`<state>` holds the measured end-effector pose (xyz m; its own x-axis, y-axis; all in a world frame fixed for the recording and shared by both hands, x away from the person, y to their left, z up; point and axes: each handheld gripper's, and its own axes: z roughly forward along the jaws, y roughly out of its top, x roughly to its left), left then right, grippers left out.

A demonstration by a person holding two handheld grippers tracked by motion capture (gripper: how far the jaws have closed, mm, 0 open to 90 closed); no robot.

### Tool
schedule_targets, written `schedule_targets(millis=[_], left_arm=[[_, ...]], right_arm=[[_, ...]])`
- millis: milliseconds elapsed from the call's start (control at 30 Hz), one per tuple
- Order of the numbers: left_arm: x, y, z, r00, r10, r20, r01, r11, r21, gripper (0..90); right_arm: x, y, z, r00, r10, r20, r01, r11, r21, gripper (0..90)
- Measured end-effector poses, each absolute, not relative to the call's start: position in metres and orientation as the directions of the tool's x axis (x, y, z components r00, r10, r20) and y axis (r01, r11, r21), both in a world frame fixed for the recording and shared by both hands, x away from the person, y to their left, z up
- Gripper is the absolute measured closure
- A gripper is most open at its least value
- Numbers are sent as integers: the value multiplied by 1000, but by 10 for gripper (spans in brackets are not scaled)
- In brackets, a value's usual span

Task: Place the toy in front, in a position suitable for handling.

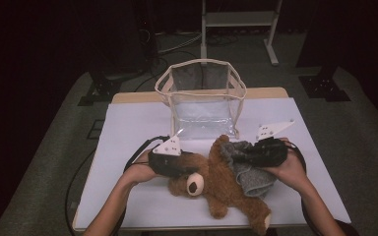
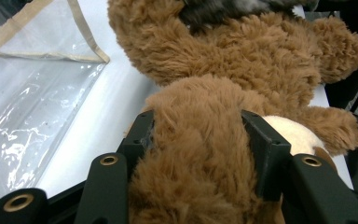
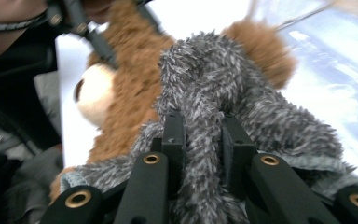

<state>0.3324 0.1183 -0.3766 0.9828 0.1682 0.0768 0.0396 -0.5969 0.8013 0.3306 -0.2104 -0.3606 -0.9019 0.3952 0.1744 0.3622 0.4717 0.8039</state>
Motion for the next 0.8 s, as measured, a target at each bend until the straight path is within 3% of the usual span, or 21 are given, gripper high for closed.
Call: schedule_targets(millis=[267, 467, 633, 800], left_arm=[[310, 123, -381, 987, 127, 97, -7, -572, 820, 482], [303, 125, -381, 986, 105, 128, -44, -583, 811, 488], [303, 125, -382, 987, 98, 130, -49, -582, 811, 486], [299, 123, -381, 986, 84, 148, -70, -592, 803, 482]], right_arm=[[304, -221, -366, -912, 357, 202, 362, 470, 805, 740], [318, -232, -350, -897, 401, 185, 372, 460, 806, 741], [330, -214, -335, -912, 378, 158, 345, 501, 793, 741], [332, -166, -330, -951, 285, 123, 276, 593, 757, 741]])
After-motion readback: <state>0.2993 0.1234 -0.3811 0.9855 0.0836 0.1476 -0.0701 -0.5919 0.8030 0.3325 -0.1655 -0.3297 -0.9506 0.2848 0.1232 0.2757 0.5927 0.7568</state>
